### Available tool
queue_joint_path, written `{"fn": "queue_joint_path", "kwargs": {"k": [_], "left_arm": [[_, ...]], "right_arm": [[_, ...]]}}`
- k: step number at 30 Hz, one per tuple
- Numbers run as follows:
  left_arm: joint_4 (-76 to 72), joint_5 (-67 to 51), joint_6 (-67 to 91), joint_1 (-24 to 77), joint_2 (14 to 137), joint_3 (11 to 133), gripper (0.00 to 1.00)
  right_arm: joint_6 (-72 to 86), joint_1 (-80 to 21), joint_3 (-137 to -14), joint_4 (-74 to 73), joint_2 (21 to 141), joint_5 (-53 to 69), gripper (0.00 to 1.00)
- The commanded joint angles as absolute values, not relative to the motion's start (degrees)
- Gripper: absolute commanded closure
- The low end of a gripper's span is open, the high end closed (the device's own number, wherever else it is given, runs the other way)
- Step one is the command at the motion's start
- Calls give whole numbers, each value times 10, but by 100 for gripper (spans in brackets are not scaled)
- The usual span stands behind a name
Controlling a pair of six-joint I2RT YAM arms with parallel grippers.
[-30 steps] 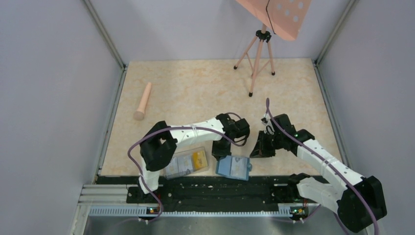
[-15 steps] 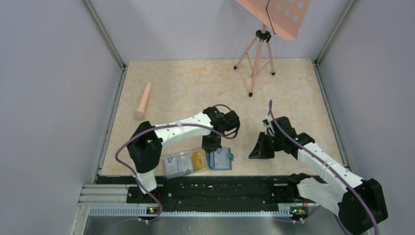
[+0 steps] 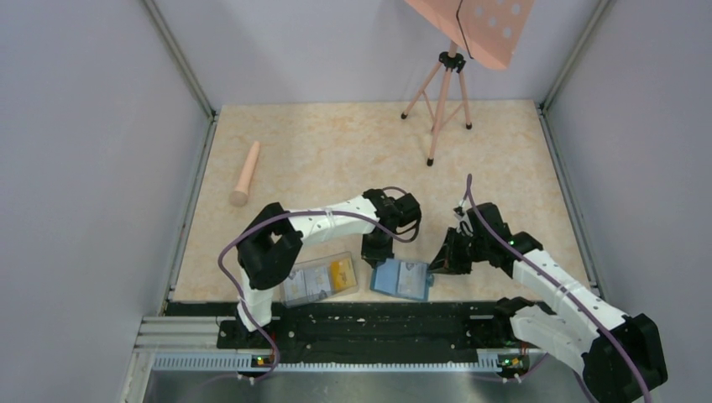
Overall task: Put the credit cards into the card holder
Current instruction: Close the card holder at the center of the board.
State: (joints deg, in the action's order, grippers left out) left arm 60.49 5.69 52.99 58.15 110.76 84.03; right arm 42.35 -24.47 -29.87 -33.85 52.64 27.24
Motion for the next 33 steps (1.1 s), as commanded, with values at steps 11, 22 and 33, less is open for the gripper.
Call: {"fn": "queue_joint_path", "kwargs": {"k": [11,22,33], "left_arm": [[789,186,510,569,1101,975,100],[807,176,495,570,1167,1040,100],[718,95,471,570,1199,1018,79]], "right_arm": [[443,-250,-288,-206,604,326,100],[512,-324,-281,-39,733,334,100],[488,-324,-308,-67,767,302,100]]}}
